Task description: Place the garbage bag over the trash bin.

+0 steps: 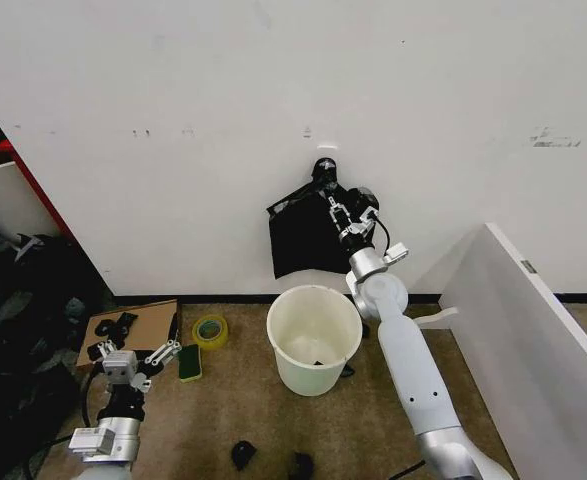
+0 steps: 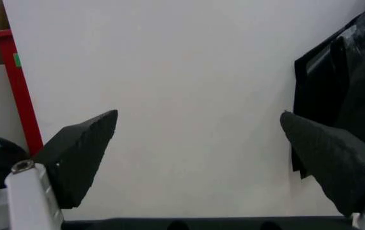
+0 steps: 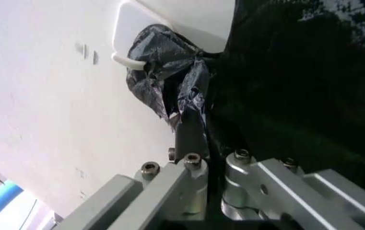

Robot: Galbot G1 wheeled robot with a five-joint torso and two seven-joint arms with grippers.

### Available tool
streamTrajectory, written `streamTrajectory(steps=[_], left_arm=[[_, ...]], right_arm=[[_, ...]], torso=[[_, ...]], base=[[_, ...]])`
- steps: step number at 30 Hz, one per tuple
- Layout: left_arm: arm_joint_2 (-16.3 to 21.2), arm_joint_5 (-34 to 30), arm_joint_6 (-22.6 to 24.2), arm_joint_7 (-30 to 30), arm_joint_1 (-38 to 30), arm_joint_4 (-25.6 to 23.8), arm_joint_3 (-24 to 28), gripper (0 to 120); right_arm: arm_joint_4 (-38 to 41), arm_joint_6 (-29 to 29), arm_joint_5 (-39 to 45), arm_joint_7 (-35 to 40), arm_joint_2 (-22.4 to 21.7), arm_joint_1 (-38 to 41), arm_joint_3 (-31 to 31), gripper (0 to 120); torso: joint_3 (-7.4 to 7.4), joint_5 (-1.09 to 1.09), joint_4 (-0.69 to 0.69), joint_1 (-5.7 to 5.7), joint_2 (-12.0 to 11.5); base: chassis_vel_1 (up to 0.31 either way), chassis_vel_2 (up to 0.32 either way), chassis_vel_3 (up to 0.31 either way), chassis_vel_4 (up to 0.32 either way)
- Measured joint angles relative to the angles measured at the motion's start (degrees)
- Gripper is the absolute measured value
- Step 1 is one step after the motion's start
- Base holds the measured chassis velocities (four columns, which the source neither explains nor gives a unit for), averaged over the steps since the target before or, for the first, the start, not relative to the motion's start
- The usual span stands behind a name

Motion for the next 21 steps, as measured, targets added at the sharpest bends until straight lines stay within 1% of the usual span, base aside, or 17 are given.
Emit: streamTrajectory(steps=[4,10,11,14,16,17,21], left_arm=[[0.08,0.00,-0.07,-0.01,-0.02,0.00,0.06,100],[-0.04,0.02,-0.30,-0.02,-0.34,0.37,0.72,100],[-0.04,0.02,-0.30,-0.02,-0.34,0.37,0.72,100],[-0.08,0.05,-0.38,-0.01,-0.74,0.75,1.24,100],[-0.07,0.05,-0.39,-0.01,-0.83,0.82,1.32,100],[-0.02,-0.02,-0.45,-0.01,-1.08,0.98,1.47,100],[0.20,-0.54,-0.60,0.03,-1.51,1.33,1.65,100]], right_arm=[[1.15,0.61,-0.80,0.41,-0.58,-0.69,-0.82,0],[6.75,2.48,-6.43,0.80,-3.65,-5.69,-4.81,0],[6.75,2.48,-6.43,0.80,-3.65,-5.69,-4.81,0],[10.32,3.47,-10.43,1.56,-5.50,-9.88,-6.60,0],[10.81,3.73,-11.19,1.79,-5.86,-10.64,-6.95,0],[12.13,4.45,-13.21,2.27,-6.75,-12.69,-7.96,0],[15.20,6.10,-19.01,2.76,-8.42,-16.79,-9.74,0]], torso=[[0.00,0.00,0.01,0.00,0.00],[0.00,0.01,0.00,0.00,0.00],[0.00,0.01,0.00,0.00,0.00],[0.00,0.01,0.00,0.00,0.00],[0.00,0.01,0.00,0.00,0.00],[0.00,0.01,-0.01,0.00,0.00],[0.00,0.01,0.00,0.00,0.00]], base=[[0.000,0.000,0.000,0.000],[0.000,0.000,0.000,0.000],[0.000,0.000,0.000,0.000],[0.000,0.000,0.000,0.000],[0.000,0.000,0.000,0.000],[0.000,0.000,0.000,0.000],[0.000,0.000,0.000,0.000]])
